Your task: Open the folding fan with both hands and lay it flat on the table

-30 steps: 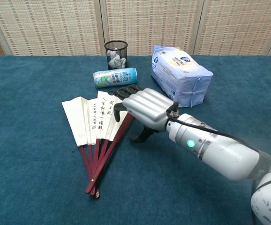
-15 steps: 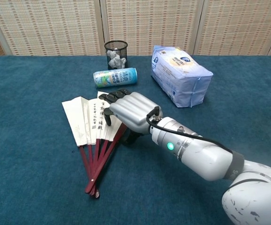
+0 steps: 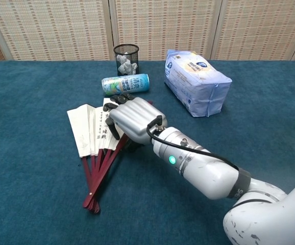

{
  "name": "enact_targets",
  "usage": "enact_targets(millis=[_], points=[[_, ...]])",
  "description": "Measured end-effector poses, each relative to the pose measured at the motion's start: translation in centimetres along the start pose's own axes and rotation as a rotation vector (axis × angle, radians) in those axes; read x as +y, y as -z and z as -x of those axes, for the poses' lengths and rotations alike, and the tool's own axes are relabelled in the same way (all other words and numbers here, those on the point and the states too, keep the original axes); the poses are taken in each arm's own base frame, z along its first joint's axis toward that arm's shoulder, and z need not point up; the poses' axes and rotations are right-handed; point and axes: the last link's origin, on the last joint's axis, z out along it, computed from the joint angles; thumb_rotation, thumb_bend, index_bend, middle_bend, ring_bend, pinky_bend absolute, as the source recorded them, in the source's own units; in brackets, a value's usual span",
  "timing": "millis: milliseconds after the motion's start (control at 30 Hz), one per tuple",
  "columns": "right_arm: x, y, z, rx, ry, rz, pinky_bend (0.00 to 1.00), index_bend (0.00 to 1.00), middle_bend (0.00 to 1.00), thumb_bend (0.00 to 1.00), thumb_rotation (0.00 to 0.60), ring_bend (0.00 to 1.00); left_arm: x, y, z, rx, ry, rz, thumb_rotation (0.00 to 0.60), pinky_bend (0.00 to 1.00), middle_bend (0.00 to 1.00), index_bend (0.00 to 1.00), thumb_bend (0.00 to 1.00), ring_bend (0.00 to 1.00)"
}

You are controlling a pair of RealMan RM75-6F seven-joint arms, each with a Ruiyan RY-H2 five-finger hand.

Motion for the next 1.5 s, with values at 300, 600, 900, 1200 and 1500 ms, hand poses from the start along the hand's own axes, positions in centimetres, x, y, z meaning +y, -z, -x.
enact_targets(millis=[300,600,900,1200,1500], points=[[0.2,-0.8,-2.5,0.139,-0.027,0.029,0.04,0.62,0.16,0.61,0.6,0.0,0.2,0.1,-0.2,0.015,0.003,0.01,0.6,0.07,0.0,0.0,0.4,0.0],[-0.1,-1.3,-5.4,0.255,-0.063,0.018,0.06,0.67,0.16,0.65,0.6,0.0,0.2,-0.1,0.1,-0.001,0.063,0.023,0.6,0.08,0.0,0.32,0.49,0.0],[-2.5,-1.2,-11.7,0.339,-0.17,-0.022,0.06,0.68,0.16,0.65,0.6,0.0,0.0,-1.9,1.7,-0.074,0.275,0.069,0.6,0.08,0.0,0.37,0.47,0.0],[-3.4,-1.4,-17.9,0.347,-0.252,0.033,0.06,0.68,0.16,0.65,0.6,0.0,1.8,-3.0,3.8,-0.153,0.464,0.109,0.6,0.07,0.0,0.25,0.41,0.0],[-4.6,-2.2,-19.0,0.319,-0.305,0.065,0.06,0.68,0.16,0.65,0.6,0.0,5.9,-4.0,5.7,-0.25,0.895,0.074,0.6,0.06,0.0,0.13,0.39,0.0]])
